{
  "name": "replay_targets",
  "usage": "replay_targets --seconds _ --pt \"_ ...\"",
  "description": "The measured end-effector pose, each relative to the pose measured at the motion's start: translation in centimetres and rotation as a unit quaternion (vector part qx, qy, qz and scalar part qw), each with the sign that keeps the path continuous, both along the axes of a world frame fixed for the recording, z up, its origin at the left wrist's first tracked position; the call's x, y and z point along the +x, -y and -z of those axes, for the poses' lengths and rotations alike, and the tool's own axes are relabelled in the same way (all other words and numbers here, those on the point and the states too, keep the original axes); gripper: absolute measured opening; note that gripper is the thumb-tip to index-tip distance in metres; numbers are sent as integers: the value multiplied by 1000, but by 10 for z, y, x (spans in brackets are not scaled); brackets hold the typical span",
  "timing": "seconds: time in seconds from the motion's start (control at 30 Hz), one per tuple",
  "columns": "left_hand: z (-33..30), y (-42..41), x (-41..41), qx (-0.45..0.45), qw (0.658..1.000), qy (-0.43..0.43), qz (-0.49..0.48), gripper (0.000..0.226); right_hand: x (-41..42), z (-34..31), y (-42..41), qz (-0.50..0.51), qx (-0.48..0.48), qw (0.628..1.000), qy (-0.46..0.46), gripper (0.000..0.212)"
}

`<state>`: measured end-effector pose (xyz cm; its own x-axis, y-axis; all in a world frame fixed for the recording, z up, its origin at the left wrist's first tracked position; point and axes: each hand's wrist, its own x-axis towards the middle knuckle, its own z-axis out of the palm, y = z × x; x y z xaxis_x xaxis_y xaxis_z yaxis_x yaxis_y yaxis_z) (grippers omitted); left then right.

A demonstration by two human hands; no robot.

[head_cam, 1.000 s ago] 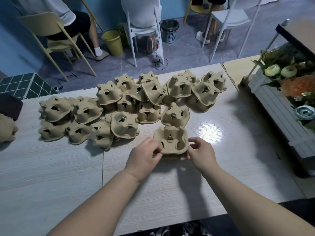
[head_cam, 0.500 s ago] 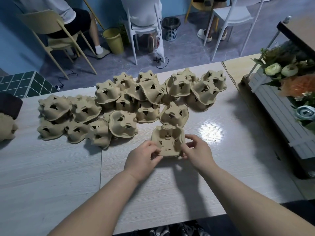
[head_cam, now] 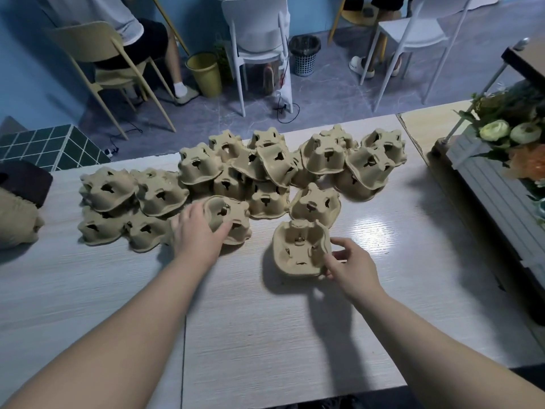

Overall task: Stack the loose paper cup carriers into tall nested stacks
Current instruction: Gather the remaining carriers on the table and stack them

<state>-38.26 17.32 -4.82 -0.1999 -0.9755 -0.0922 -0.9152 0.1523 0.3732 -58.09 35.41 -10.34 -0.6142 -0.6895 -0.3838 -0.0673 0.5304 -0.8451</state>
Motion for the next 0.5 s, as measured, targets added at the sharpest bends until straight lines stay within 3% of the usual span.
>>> replay_targets --seconds 0.3,0.5 --pt "14 20 0 50 998 44 2 74 8 -2 10 9 25 999 -24 30" --pt "15 16 8 55 998 -16 28 98 15 -2 10 28 35 999 -27 27"
